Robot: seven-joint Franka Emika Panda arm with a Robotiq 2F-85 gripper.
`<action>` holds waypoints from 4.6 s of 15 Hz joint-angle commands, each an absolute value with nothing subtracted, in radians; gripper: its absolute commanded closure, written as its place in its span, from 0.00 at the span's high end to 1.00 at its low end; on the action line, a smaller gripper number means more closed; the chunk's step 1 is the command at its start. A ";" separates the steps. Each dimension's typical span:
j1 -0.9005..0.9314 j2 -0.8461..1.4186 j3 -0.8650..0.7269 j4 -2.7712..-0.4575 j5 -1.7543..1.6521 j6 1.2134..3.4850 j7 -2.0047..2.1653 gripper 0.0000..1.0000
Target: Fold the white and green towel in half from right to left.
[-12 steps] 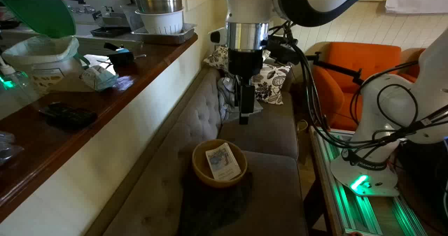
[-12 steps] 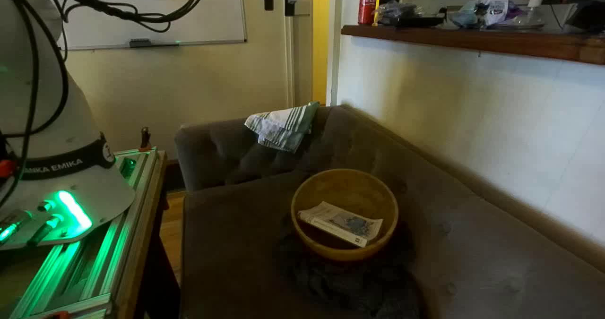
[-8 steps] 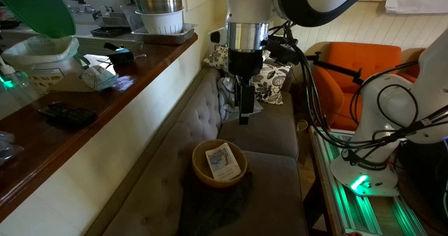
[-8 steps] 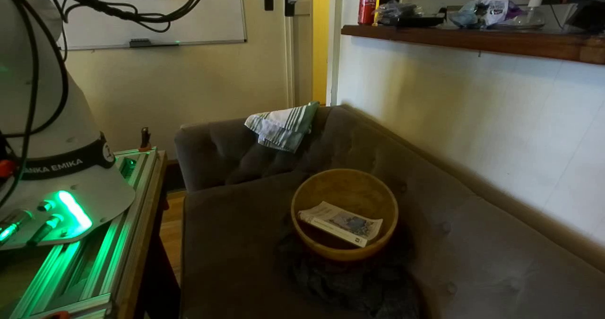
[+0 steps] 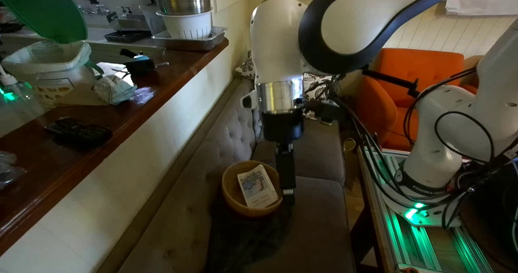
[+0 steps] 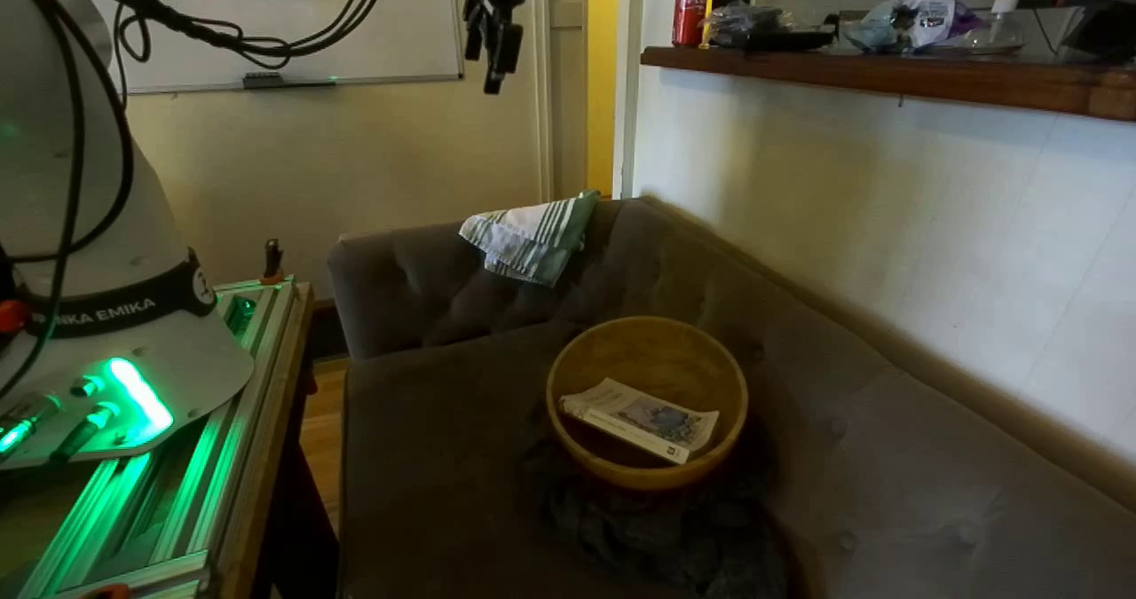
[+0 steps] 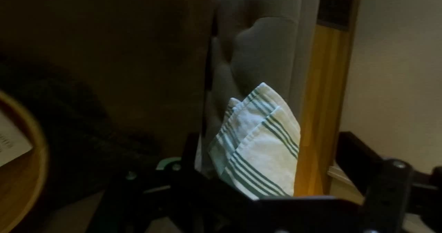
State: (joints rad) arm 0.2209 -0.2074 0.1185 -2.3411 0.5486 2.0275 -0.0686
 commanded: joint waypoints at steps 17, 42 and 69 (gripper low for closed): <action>0.248 0.286 0.238 -2.299 1.564 2.336 -0.537 1.00; 0.375 0.945 0.110 -2.025 2.241 2.103 -1.198 1.00; 0.390 1.098 0.131 -1.823 2.402 2.009 -1.267 0.45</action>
State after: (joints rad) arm 0.3824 1.1442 0.1302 -1.7916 2.3607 2.0030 -1.2190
